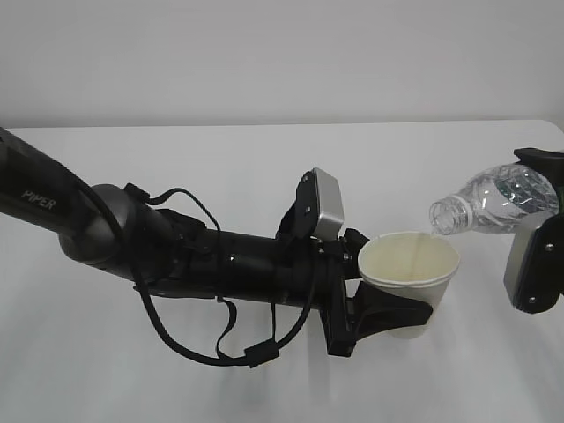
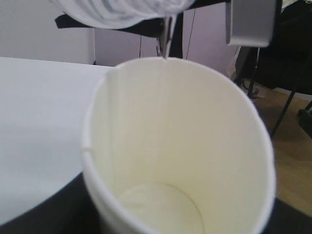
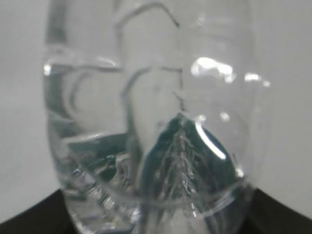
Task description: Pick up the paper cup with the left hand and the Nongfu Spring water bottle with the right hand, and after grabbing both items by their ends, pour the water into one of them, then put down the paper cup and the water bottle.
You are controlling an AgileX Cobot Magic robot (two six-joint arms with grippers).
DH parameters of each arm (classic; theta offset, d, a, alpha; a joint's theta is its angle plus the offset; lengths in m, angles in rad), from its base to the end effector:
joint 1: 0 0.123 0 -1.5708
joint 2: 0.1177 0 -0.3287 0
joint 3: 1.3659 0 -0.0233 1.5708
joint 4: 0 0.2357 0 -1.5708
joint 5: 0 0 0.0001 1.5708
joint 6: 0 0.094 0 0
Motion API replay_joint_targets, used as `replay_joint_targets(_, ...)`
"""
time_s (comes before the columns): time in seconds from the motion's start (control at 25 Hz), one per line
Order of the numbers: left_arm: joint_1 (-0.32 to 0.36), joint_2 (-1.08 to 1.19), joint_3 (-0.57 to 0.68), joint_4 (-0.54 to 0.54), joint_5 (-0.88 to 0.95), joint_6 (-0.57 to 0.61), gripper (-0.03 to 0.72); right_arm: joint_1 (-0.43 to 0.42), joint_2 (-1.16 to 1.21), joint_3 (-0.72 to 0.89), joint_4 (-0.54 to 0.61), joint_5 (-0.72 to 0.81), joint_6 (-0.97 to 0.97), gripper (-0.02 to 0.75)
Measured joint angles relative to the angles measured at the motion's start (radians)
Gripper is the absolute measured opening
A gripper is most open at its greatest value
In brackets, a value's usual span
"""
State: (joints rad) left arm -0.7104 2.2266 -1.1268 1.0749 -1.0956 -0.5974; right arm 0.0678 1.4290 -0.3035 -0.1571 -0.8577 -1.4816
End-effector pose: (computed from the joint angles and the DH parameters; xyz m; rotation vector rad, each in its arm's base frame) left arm 0.2787 -0.3366 0.1551 1.3181 1.3864 -1.2347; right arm 0.2222 0.0262 0.2429 -1.4329 1.1955 -0.9822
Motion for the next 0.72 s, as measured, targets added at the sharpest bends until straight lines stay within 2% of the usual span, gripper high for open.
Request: replay_joint_targets(0.72, 0.0, 0.0, 0.0, 0.002, 0.039, 0.0, 0.439, 0.0, 0.0, 0.0, -0.014, 0.0, -0.005, 0.429)
